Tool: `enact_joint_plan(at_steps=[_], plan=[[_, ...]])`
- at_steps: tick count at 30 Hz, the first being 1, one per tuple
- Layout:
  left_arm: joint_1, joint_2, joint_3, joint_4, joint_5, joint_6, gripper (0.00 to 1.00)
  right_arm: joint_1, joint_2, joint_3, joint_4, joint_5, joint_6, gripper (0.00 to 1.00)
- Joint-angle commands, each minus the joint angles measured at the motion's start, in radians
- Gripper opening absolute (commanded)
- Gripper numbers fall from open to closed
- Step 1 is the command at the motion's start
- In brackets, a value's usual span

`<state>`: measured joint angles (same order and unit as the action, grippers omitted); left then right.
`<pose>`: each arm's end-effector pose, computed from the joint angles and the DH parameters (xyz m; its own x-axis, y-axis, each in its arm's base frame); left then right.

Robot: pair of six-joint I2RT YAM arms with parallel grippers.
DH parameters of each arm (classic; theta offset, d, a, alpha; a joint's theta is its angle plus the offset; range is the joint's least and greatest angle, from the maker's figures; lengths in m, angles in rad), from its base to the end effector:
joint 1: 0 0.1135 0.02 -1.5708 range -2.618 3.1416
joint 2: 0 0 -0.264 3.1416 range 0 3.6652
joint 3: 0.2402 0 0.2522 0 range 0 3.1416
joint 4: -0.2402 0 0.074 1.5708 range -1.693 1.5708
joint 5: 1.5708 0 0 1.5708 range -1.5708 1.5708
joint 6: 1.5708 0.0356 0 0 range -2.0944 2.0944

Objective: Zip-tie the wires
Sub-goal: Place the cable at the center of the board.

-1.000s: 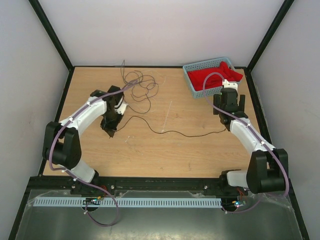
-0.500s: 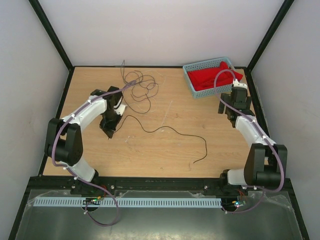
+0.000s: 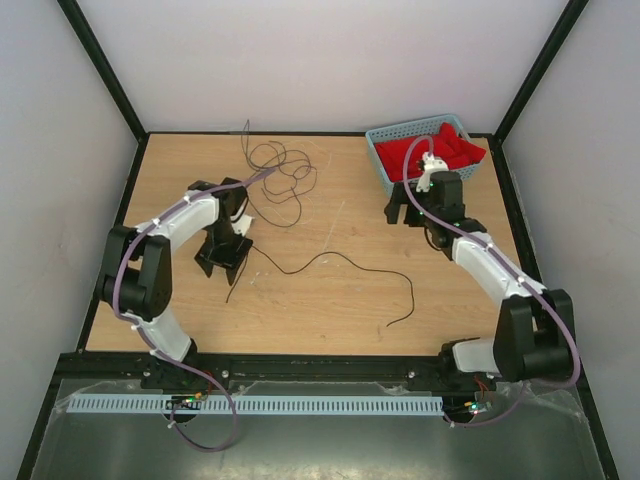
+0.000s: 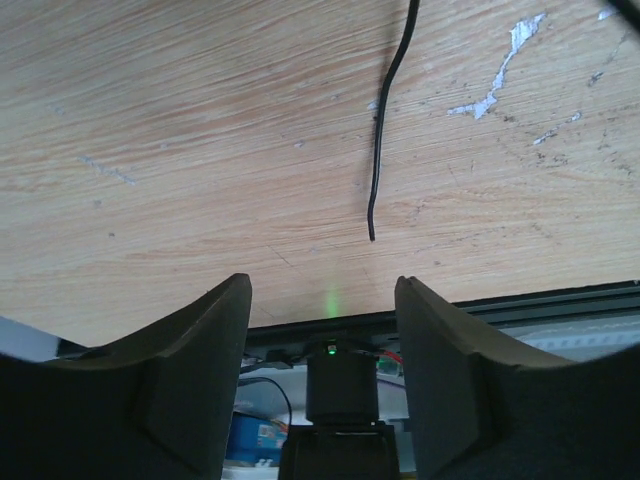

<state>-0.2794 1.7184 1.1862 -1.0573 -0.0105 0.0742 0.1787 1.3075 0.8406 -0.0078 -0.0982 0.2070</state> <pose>0.2868 -0.0819 0.1925 -0.9379 0.3462 0.0194 0.3465 0.9380 0.0091 0.2891 0.0558 0.2617 -0.4942 0.1186 -0.8612 -0.1646 0.9600 0.2267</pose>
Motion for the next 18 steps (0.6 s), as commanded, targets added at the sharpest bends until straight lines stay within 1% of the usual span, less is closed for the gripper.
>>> enact_joint_plan(at_steps=[1,3,6,7,12,14,18], plan=[[0.032,-0.084,0.018,-0.015,-0.026,-0.015,0.69,0.071,0.090,0.035,0.162,-0.059,0.148,0.95],[0.051,-0.129,0.039,-0.009,-0.012,-0.024,0.79,0.103,0.160,0.072,0.216,-0.039,0.189,0.95],[0.079,-0.199,0.074,0.012,0.013,-0.039,0.97,0.135,0.293,0.185,0.248,-0.018,0.245,0.94],[0.088,-0.223,0.084,0.023,0.019,-0.047,0.98,0.145,0.343,0.224,0.260,-0.011,0.257,0.94],[0.122,-0.363,0.106,0.111,0.082,-0.071,0.99,0.161,0.585,0.488,0.265,-0.014,0.314,0.94],[0.126,-0.410,0.104,0.144,0.121,-0.077,0.99,0.163,0.701,0.595,0.247,-0.011,0.329,0.94],[0.125,-0.526,0.079,0.225,0.184,-0.104,0.99,0.166,0.887,0.812,0.193,-0.053,0.363,0.90]])
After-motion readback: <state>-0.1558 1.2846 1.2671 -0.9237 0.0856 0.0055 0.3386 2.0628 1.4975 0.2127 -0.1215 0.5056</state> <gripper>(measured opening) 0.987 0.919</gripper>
